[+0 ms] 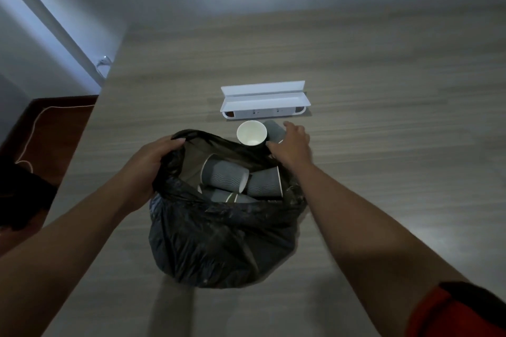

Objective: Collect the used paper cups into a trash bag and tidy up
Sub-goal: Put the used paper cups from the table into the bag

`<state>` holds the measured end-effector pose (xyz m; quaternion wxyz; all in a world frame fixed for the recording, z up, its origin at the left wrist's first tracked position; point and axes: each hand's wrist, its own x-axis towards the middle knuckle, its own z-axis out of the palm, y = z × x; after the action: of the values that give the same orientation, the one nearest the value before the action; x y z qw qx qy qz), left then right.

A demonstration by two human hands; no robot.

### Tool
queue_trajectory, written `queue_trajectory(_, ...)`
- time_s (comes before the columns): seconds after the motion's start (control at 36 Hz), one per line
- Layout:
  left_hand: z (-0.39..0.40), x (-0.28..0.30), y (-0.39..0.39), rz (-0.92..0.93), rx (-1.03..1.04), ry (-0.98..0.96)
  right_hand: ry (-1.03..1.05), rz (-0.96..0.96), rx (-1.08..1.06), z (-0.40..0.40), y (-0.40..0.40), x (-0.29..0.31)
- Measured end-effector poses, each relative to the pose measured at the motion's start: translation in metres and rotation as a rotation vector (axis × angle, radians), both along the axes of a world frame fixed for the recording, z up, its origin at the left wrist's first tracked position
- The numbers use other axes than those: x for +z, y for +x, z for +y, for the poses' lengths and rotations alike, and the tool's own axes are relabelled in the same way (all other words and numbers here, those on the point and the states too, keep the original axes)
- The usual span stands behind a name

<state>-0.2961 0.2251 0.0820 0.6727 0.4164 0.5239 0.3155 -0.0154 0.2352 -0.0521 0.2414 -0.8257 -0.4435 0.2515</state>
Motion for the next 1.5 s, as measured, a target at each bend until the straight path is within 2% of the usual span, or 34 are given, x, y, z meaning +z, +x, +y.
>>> queue_trajectory(0.08,0.001,-0.004,0.001,-0.037,-0.004,-0.008,-0.123,-0.017,0.009,0.013,0.007,-0.014)
queue_trajectory(0.17,0.002,-0.007,0.001,-0.051,-0.004,-0.005,-0.135,-0.007,-0.004,0.017,0.008,-0.027)
queue_trajectory(0.25,0.005,-0.011,0.0,-0.062,-0.004,0.0,-0.07,0.073,-0.054,0.017,0.008,-0.031)
queue_trajectory(0.33,0.006,-0.01,0.001,-0.068,0.004,-0.002,0.045,0.162,-0.192,0.005,0.01,-0.025)
queue_trajectory(0.44,0.004,-0.009,0.002,-0.078,-0.017,0.008,0.27,0.435,-0.414,-0.031,0.008,-0.001)
queue_trajectory(0.58,0.006,-0.005,0.002,0.034,-0.025,0.049,0.395,0.517,-0.156,-0.09,-0.02,0.023)
queue_trajectory(0.67,0.005,-0.001,-0.001,0.095,-0.038,0.053,0.382,0.598,0.033,-0.105,-0.042,0.024)
queue_trajectory(0.78,0.0,0.006,0.0,0.111,-0.073,0.039,0.368,0.373,0.334,-0.108,-0.068,0.029)
queue_trajectory(0.92,-0.002,0.01,-0.003,0.151,-0.069,0.028,0.183,-0.003,0.744,-0.105,-0.099,0.032)
queue_trajectory(0.97,-0.002,0.009,-0.005,0.177,-0.052,0.018,0.161,0.0,0.785,-0.106,-0.105,0.032)
queue_trajectory(1.06,-0.001,0.007,-0.01,0.19,-0.015,0.022,0.279,0.108,0.626,-0.104,-0.102,0.035)
queue_trajectory(1.14,0.0,0.006,-0.013,0.168,0.011,0.019,0.437,0.197,0.324,-0.082,-0.084,0.037)
queue_trajectory(1.22,0.0,0.002,-0.016,0.164,0.029,0.007,0.381,0.096,0.123,-0.044,-0.067,0.035)
queue_trajectory(1.39,0.0,-0.003,-0.014,0.119,0.039,-0.01,0.072,-0.04,0.144,0.026,-0.055,0.021)
queue_trajectory(1.5,0.002,-0.005,-0.011,0.056,0.044,-0.048,-0.04,-0.087,0.188,0.042,-0.057,0.004)
